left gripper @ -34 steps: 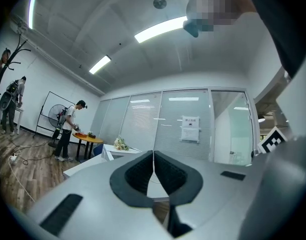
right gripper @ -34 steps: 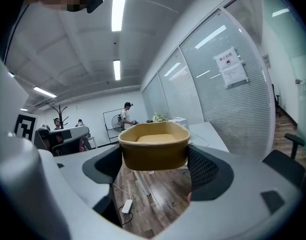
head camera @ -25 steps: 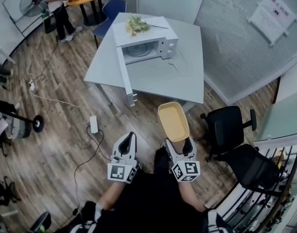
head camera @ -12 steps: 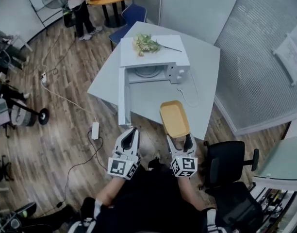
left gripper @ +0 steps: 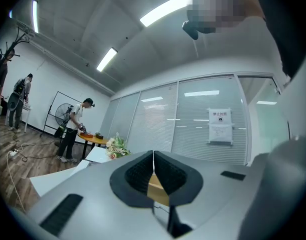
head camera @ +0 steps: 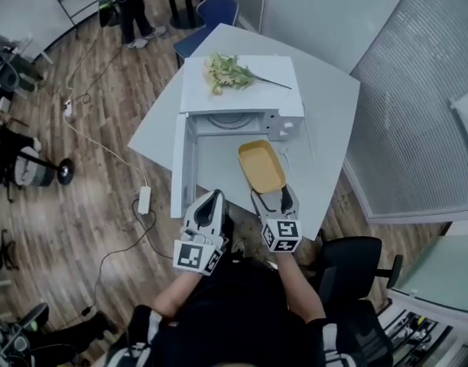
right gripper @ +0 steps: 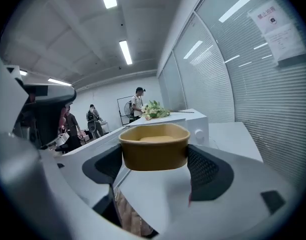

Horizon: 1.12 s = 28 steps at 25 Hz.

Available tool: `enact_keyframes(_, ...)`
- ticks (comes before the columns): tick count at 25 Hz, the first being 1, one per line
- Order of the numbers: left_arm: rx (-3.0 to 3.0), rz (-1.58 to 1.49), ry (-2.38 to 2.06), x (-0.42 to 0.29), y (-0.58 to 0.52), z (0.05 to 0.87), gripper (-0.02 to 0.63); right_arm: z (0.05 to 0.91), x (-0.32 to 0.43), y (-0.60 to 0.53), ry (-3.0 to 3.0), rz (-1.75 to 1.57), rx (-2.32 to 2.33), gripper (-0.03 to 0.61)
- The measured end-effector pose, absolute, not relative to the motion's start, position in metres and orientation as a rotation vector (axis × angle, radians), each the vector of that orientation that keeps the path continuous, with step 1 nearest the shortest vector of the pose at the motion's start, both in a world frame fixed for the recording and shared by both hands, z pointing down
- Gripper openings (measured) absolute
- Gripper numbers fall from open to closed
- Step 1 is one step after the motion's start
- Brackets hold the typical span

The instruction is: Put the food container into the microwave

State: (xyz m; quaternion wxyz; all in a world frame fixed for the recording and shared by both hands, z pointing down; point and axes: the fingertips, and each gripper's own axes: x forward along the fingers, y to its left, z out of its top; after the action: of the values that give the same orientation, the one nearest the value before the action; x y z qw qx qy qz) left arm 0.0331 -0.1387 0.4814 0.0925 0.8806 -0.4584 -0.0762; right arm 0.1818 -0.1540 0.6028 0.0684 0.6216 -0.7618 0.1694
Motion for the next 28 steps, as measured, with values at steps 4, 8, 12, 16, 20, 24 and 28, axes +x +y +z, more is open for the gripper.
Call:
enact_keyframes(4, 2.601, -0.221, -1.381, 0.038, -0.185, 0.488, 0.025, 0.633, 0.175, -0.216, -2.275, 0.531, 1.833, 0.420)
enact_keyframes(8, 2.581, -0.199, -1.385, 0.040, -0.228, 0.494, 0.025, 0.668, 0.166, -0.283, -2.244, 0.538, 1.800, 0.420)
enact_keyframes(12, 2.540, -0.180, -1.398, 0.037, -0.264, 0.500, 0.025, 0.706, 0.162, -0.351, -2.197, 0.554, 1.811, 0.420)
enact_keyframes(16, 2.524, -0.176, -1.409, 0.035, -0.289, 0.507, 0.025, 0.735, 0.160, -0.406, -2.149, 0.552, 1.806, 0.420)
enact_keyframes(20, 2.498, -0.160, -1.408, 0.035, -0.304, 0.514, 0.025, 0.764, 0.163, -0.440, -2.096, 0.583, 1.781, 0.420)
enact_keyframes(24, 2.491, -0.152, -1.406, 0.032, -0.319, 0.521, 0.025, 0.787, 0.163, -0.465, -2.058, 0.606, 1.747, 0.419)
enact_keyframes(28, 2.468, -0.154, -1.400, 0.029, -0.326, 0.526, 0.024, 0.799, 0.158, -0.484, -2.043, 0.605, 1.725, 0.419)
